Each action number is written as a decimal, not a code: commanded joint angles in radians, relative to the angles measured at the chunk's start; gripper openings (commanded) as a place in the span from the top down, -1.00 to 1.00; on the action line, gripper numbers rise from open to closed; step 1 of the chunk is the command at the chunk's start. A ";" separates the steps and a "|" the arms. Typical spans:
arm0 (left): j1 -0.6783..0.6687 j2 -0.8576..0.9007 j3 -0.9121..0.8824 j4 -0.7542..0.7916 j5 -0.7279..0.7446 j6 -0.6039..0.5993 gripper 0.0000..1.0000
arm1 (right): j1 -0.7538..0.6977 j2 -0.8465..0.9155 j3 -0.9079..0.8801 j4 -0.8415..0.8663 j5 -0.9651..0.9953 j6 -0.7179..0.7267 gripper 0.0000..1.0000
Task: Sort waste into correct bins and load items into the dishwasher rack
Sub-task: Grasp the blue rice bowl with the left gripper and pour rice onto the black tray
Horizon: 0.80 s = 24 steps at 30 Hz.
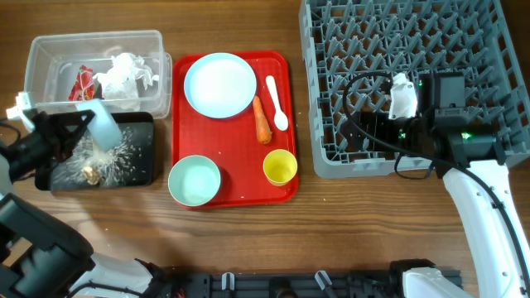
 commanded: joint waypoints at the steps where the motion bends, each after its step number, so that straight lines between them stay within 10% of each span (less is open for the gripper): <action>1: 0.030 0.010 -0.006 0.002 0.050 0.024 0.92 | -0.003 0.008 -0.004 -0.003 0.010 0.010 -0.99; 24: 0.103 0.166 -0.006 -0.048 0.319 0.021 0.92 | -0.003 0.008 -0.004 -0.005 0.010 0.010 -1.00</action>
